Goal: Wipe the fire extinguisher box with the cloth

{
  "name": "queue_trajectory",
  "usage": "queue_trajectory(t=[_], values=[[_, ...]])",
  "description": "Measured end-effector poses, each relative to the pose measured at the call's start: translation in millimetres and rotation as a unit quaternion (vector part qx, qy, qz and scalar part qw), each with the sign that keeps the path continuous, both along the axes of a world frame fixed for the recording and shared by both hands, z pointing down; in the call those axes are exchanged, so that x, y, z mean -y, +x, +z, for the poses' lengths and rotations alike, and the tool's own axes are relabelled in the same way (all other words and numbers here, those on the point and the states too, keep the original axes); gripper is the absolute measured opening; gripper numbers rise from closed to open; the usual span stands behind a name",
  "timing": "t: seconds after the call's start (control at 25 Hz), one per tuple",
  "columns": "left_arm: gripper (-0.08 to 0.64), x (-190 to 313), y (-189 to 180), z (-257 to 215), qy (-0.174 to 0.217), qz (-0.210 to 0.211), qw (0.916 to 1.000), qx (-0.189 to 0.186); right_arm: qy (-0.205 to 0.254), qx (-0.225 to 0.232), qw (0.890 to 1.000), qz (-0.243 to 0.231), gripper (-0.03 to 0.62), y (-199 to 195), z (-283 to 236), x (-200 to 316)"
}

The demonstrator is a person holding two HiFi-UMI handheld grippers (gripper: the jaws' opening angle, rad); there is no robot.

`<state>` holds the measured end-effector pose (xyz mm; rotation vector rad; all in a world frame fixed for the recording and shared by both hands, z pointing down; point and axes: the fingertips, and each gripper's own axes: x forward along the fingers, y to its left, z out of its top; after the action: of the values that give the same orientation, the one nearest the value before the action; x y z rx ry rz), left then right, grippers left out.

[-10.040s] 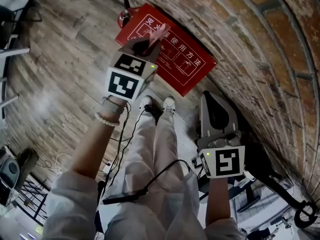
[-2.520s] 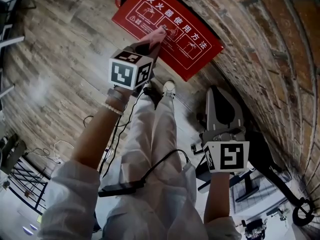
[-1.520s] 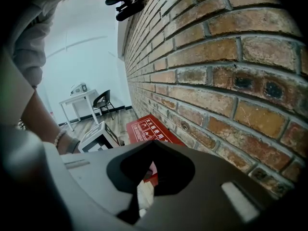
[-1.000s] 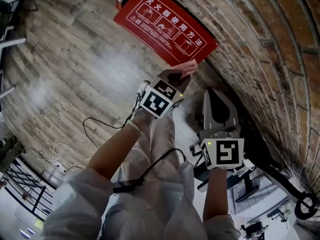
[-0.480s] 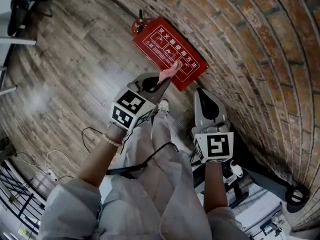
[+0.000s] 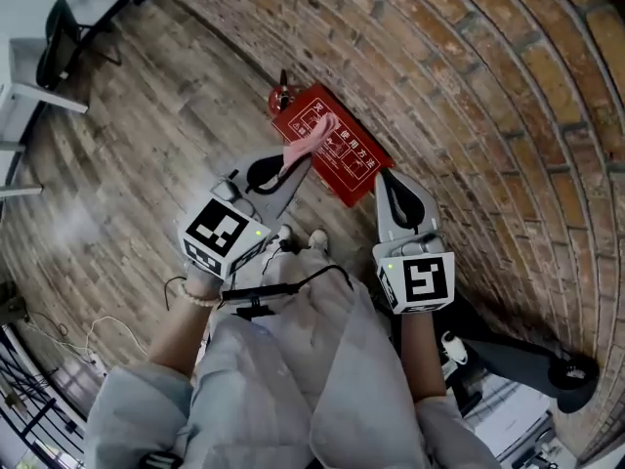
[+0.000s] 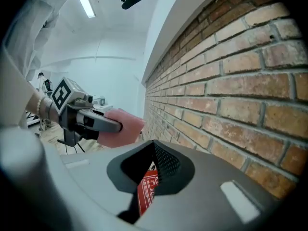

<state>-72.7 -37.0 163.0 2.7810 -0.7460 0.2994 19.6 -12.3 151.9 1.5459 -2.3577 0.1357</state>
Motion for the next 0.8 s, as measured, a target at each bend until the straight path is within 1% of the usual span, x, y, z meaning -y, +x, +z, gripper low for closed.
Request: queue_trajectory(t=[0.16, 0.24, 0.36, 0.56, 0.68, 0.8], values=[[0.01, 2, -20, -39, 0.022, -0.017, 0.9994, -0.023, 0.027, -0.005, 1.0, -0.012, 0.008, -9, -30, 2], [0.01, 2, -27, -49, 0.029, -0.023, 0.999, -0.024, 0.034, -0.005, 0.999, -0.015, 0.008, -10, -39, 2], [0.011, 1, -34, -60, 0.034, -0.034, 0.9983, -0.031, 0.042, -0.007, 0.999, -0.017, 0.008, -10, -50, 1], [0.01, -1, -42, -74, 0.063, -0.047, 0.9966, -0.024, 0.056, -0.006, 0.998, -0.024, 0.008, -14, -63, 1], [0.01, -1, -46, -82, 0.072, -0.052, 0.9955, -0.034, 0.061, -0.009, 0.998, -0.03, 0.008, -18, -68, 0], [0.011, -2, -49, -85, 0.073, -0.056, 0.9951, -0.035, 0.064, -0.01, 0.997, -0.032, 0.008, -20, -69, 0]])
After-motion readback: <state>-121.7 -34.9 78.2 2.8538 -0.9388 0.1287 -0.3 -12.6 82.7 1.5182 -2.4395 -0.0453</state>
